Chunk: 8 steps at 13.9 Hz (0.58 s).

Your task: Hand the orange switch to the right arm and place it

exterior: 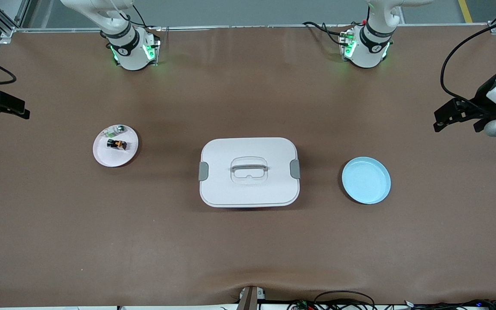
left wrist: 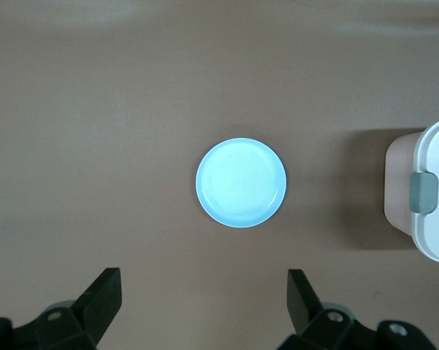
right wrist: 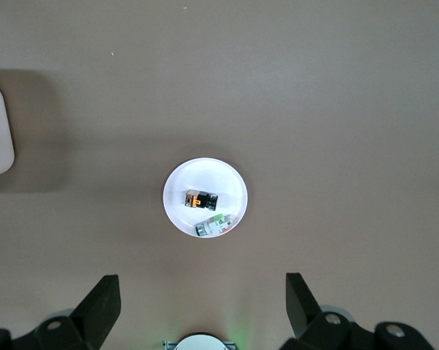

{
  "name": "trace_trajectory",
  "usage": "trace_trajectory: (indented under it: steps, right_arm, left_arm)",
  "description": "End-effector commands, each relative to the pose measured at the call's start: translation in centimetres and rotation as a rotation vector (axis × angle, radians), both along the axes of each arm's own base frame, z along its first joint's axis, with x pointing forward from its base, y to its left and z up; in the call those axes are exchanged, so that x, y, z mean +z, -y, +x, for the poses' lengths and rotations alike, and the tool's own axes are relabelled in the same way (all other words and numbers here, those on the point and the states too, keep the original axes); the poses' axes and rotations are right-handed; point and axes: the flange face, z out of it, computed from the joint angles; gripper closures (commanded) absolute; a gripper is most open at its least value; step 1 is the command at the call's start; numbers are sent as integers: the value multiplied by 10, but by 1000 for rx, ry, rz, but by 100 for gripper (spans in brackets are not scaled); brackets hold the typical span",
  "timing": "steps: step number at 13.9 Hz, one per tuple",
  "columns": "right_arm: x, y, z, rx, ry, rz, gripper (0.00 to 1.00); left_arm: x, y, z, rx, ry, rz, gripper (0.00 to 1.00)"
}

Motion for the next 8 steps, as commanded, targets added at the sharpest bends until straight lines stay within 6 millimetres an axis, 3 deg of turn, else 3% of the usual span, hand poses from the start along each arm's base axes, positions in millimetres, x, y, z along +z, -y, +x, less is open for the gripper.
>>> trace_trajectory:
  steps: [1,3,5,8]
  right_arm:
    - [14,15,-16,-13,-19,21,0]
    - [19,22,-28,-27,-52,25,0]
    - [32,18,-37,-19,-31,26,0]
    - [30,13,-35,-11,-27,24,0]
  left_arm:
    - [6,-1,3,8,7,-3,0]
    - [6,-2,3,9,7,-3,0]
    - [6,-2,3,9,7,-3,0]
    - [5,-3,4,11,5,-3,0]
